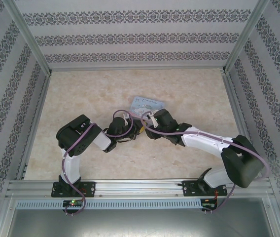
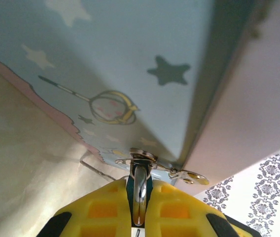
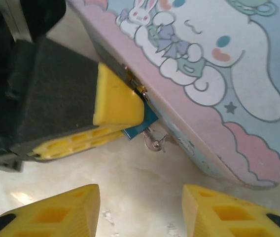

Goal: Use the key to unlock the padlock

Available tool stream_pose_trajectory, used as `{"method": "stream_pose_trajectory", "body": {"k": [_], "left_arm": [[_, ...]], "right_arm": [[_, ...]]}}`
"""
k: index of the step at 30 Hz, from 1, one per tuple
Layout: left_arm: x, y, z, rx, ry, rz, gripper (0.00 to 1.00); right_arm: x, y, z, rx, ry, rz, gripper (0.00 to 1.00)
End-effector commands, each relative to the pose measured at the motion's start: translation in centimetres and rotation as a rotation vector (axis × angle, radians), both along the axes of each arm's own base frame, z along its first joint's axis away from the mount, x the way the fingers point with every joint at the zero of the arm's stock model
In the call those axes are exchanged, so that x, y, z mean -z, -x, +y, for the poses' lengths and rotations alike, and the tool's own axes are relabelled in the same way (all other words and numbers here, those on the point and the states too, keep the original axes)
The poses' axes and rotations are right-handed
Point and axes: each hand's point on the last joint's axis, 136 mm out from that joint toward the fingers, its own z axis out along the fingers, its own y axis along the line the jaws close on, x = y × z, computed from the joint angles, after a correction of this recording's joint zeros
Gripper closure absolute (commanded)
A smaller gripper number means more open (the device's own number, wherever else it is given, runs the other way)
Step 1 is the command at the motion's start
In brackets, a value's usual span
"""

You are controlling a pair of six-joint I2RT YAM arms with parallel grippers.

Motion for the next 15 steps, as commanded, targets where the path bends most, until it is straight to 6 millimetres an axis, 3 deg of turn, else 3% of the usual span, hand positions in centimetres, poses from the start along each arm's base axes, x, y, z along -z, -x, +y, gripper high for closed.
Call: {"method": "stream_pose_trajectory", "body": {"k": [1,4,15], "left_arm": [[-0.2,0.4,-0.2,0.046,-0.024,0.007,1.00],[-0.4,0.3,-0.2,0.049,-0.023,0.006,1.00],[-0.6,0.3,-0.3,0.054,-0.026,0.006,1.00]], "right_arm": [[0.9,-0.8,-0.8,-0.045,0.141,-0.092,0.59],[1.6,-0.8,-0.5,-0.062,0.163,-0.089,0.63],[3.2,-1.1,0.8,-0.084,0.186,-0.066,0.65]]}}
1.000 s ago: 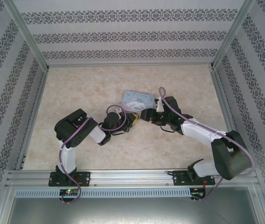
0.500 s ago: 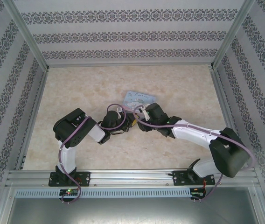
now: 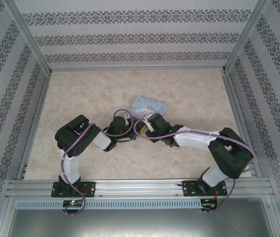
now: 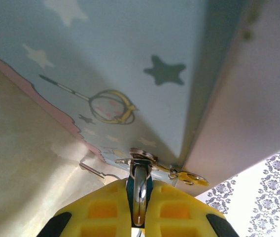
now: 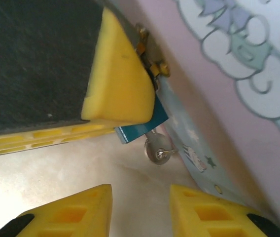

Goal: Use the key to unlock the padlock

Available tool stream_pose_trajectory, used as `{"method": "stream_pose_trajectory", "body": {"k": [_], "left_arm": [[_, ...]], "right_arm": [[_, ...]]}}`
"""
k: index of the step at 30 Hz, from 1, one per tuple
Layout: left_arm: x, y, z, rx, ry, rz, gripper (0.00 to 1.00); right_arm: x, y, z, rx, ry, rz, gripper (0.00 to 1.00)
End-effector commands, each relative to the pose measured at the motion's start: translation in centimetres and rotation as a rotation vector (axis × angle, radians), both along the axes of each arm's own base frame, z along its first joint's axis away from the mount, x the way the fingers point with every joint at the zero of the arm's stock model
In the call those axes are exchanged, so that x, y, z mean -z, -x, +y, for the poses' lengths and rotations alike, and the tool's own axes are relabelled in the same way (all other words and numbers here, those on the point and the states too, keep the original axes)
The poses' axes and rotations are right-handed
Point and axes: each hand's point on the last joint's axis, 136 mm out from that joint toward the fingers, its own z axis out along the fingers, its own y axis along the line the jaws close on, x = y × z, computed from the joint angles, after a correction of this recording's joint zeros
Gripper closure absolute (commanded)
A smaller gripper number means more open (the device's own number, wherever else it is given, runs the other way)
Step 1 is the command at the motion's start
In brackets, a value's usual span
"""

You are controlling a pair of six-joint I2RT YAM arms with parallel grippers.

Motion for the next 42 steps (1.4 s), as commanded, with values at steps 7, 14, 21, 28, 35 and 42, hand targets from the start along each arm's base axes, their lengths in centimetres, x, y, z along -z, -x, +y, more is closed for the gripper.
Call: {"method": "stream_pose_trajectory", "body": {"k": [7,14,21,28,35,42], "left_arm": [[-0.5,0.1,0.1,0.027,-0.014,-0.004,1.00],[-0.4,0.2,0.2,0.025,-0.018,-0.002,1.00],[-0.2,0.4,0.2,0.032,-0.026,0.001,1.00],[0.1,0.5,0.2,0.037,-0.033,0.006,1.00],[0.2,0.6,0.1,0.039,-0.032,0.007,1.00],[0.0,0.4,0.1,0.026,-0.022,0.012,1.00]], "right_arm": [[-0.4,-2.2,1.1,0.005,0.033,-0.052,0.65],[-0.7,-3.6,0.7,0.035,0.028,-0.057,0.69],[-1.7,-4.4,0.8,0.043,-0.016,-0.054,0.77],[-2.8,-4.1,2.7,0.015,-0.110,-0.010,0.91],[-3.2,-3.6,3.8,0.005,-0.188,0.042,1.00],[-4.7,-3.1,3.0,0.040,-0.314,0.096,0.87]]}}
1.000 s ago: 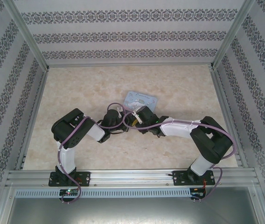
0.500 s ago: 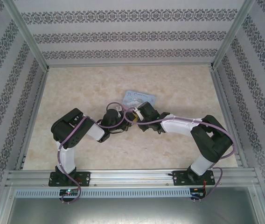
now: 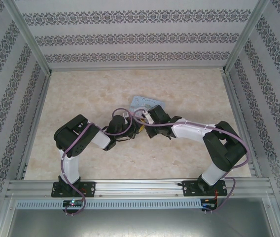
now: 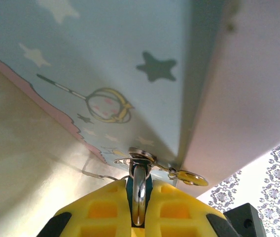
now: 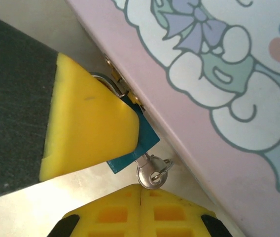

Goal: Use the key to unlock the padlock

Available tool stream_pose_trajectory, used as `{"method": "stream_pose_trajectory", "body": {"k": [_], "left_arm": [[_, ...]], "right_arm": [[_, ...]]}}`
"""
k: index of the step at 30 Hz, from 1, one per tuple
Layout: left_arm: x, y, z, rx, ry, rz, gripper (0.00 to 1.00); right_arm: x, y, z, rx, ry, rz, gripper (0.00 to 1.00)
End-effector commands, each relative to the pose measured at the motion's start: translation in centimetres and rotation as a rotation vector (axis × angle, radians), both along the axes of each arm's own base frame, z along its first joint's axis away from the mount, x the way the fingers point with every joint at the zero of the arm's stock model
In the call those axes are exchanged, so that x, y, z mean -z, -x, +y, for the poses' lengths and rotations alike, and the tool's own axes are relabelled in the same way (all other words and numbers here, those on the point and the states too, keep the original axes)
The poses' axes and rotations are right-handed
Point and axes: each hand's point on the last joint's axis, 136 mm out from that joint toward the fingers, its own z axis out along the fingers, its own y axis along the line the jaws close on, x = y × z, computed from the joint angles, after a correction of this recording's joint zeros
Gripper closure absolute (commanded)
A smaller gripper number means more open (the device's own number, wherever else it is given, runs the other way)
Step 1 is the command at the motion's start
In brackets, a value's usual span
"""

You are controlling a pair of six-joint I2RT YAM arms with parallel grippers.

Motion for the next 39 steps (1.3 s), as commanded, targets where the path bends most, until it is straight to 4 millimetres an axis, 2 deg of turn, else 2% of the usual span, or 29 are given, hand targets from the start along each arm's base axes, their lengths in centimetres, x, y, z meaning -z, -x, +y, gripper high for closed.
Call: {"method": "stream_pose_trajectory", "body": {"k": [1,5,10,26,32,39], "left_arm": [[0.1,1.0,-0.5,0.050,-0.009,0.019,1.00],[0.1,0.9,-0.5,0.046,-0.006,0.024,1.00],[-0.1,0.9,-0.5,0.042,0.005,0.025,1.00],[-0.5,0.8,-0.8,0.050,0.008,0.026,1.00],[-0.5,0.7,-0.8,0.048,0.006,0.027,1.00],[-0.6,0.6,-0.9,0.052,0.006,0.024,1.00]], "right_arm": [[-4.3,-1.1,1.5,0.009,-0.195,-0.050,0.82],[-5.4,-0.8,0.3,0.048,-0.253,-0.041,0.74],[-6.0,-0.3,-0.5,0.075,-0.281,-0.037,0.71],[-1.9,1.5,-0.1,-0.043,-0.052,-0.016,0.69],[-1.0,1.0,-0.4,-0.046,0.015,-0.031,0.69],[-1.0,0.0,0.1,-0.045,0.028,-0.045,0.70]]}}
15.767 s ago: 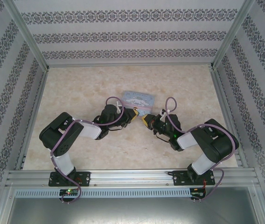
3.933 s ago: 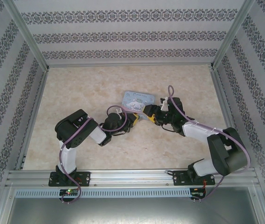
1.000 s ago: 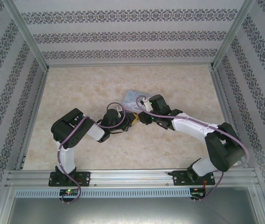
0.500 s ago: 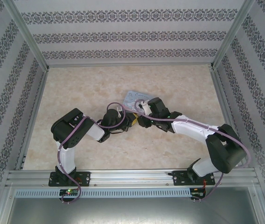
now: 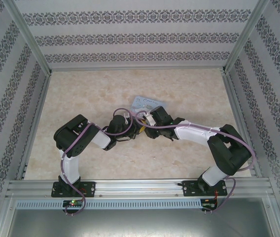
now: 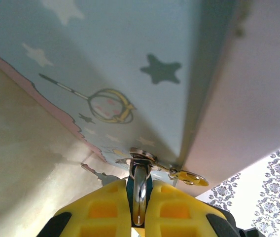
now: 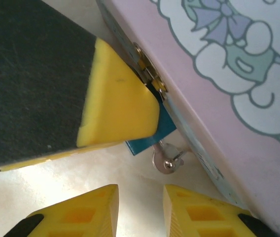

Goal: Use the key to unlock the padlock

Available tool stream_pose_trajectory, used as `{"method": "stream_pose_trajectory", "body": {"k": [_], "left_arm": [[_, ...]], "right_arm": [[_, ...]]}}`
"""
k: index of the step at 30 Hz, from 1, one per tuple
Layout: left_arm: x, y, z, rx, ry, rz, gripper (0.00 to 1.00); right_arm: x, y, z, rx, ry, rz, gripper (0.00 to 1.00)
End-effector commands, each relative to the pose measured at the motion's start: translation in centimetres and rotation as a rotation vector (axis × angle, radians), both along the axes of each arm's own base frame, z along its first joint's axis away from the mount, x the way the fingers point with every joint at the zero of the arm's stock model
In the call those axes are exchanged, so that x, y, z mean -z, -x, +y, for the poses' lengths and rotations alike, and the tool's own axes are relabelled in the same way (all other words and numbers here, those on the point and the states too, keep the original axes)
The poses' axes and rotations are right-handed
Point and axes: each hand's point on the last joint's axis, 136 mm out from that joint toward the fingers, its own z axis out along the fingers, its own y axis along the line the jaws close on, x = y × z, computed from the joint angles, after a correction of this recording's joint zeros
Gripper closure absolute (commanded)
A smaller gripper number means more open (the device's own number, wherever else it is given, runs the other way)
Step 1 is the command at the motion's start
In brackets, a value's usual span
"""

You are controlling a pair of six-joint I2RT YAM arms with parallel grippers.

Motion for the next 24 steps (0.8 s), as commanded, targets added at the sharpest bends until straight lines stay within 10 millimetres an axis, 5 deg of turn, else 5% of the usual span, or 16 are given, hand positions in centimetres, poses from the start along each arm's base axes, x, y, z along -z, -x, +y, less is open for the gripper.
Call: {"method": "stream_pose_trajectory", "body": {"k": [1,14,24], "left_arm": [[-0.6,0.3,-0.5,0.025,0.003,0.011,1.00],[-0.4,0.5,-0.5,0.034,0.001,0.014,1.00],[-0.1,0.8,-0.3,0.035,0.002,0.022,1.00]], "right_arm": [[-0.6,-1.4,0.5,-0.001,0.023,-0.045,0.70],[-0.7,-3.4,1.3,0.041,0.002,-0.054,0.81],[-3.9,-3.9,3.1,0.105,-0.318,0.076,1.00]]}}
